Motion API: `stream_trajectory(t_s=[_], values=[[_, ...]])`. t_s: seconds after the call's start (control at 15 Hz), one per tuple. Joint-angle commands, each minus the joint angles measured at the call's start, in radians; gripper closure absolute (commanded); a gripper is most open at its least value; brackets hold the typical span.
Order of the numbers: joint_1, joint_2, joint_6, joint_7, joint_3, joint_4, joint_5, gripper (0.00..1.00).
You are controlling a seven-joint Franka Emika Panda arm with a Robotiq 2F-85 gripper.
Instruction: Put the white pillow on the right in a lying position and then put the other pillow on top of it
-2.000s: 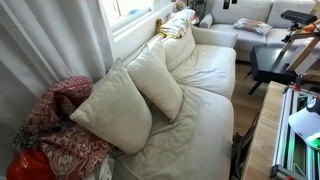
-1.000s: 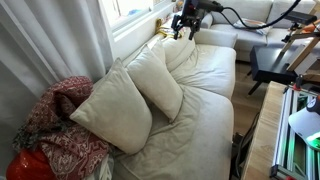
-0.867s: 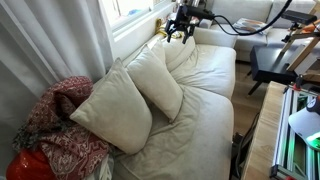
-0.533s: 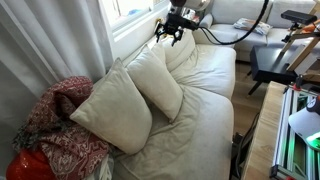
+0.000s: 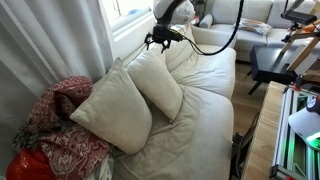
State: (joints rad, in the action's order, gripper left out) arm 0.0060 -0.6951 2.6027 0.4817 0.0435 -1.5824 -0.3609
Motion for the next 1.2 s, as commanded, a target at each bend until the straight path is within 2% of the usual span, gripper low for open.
stream_trajectory(t_s=[0.0,0.27,0.73,0.93,1.13], values=[[-0.004,0.003,-0.003,0.002,-0.003,0.002,0.004,0.0],[-0.003,0.004,0.009,0.004,-0.002,-0.001,0.004,0.0],[-0.007,-0.167,0.058,0.008,-0.084,0.139,-0.07,0.0],[0.007,-0.238,0.148,-0.013,-0.099,0.208,-0.058,0.0],[0.044,-0.319,0.264,-0.007,-0.061,0.272,-0.016,0.0]])
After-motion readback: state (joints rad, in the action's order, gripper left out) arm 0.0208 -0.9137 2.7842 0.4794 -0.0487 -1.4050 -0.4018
